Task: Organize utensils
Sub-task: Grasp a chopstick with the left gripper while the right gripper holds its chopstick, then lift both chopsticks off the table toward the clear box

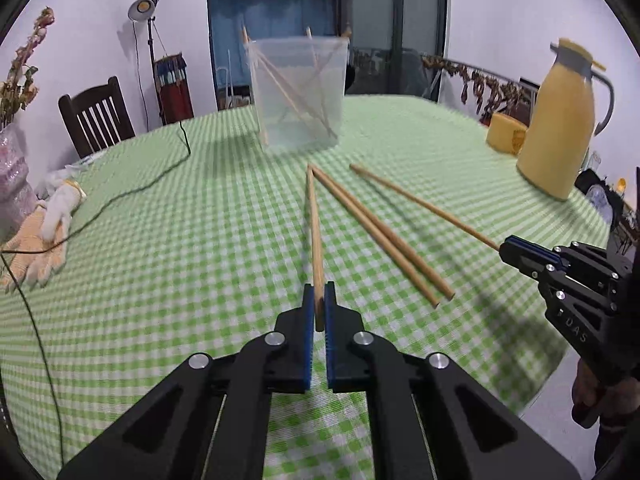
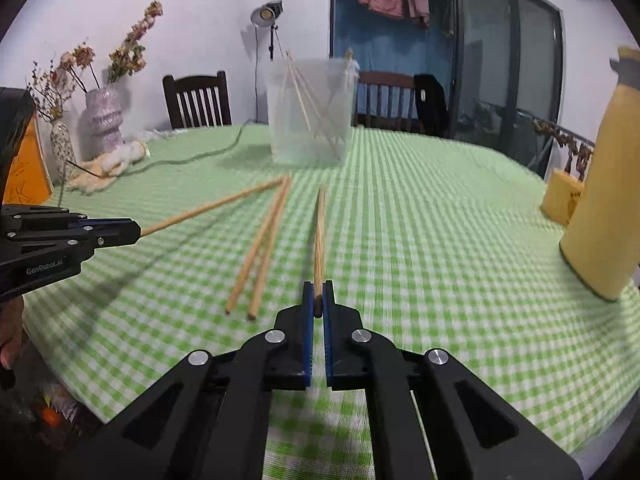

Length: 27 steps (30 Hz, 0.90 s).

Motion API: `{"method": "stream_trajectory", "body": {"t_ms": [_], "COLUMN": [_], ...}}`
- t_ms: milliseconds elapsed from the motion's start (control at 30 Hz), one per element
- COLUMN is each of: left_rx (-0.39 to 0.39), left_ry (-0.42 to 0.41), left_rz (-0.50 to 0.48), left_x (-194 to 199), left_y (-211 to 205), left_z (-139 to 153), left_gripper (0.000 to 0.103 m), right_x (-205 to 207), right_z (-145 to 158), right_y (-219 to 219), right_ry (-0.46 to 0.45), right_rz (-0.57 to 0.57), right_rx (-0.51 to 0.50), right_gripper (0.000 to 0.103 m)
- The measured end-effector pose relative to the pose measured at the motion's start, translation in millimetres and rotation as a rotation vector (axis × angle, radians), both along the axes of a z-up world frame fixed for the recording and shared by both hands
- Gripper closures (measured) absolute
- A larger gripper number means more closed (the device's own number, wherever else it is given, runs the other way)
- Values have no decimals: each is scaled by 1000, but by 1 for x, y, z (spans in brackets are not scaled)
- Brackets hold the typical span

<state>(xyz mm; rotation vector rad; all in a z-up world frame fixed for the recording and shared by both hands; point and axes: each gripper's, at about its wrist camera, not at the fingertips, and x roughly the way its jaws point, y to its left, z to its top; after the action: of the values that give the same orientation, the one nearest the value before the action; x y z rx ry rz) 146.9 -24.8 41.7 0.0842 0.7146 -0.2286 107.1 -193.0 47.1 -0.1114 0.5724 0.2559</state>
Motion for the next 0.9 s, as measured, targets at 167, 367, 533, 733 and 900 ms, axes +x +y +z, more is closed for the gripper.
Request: {"method": "stream_trajectory", "body": {"t_ms": [167, 367, 533, 733, 900], "left_rx": [-27, -70, -88, -79, -79], "left_ry": [-73, -121, -161, -198, -200], "left_rz": [-7, -13, -14, -24, -56], "left_x": [-12, -20, -25, -15, 11], "left_y": [9, 20, 27, 35, 39], "left_z": [32, 62, 84, 107, 128], "left_gripper": [102, 102, 102, 102, 102], "right_x": [-4, -9, -9, -1, 21], "right_z": [24, 47, 60, 79, 110], "right_y": [2, -1, -2, -4, -8], "right_ry": [-53, -109, -139, -165, -168], "right_rz": [10, 12, 21, 49, 92], "right_rx": [2, 23, 19, 1, -8], "right_gripper": [99, 99, 99, 99, 99]}}
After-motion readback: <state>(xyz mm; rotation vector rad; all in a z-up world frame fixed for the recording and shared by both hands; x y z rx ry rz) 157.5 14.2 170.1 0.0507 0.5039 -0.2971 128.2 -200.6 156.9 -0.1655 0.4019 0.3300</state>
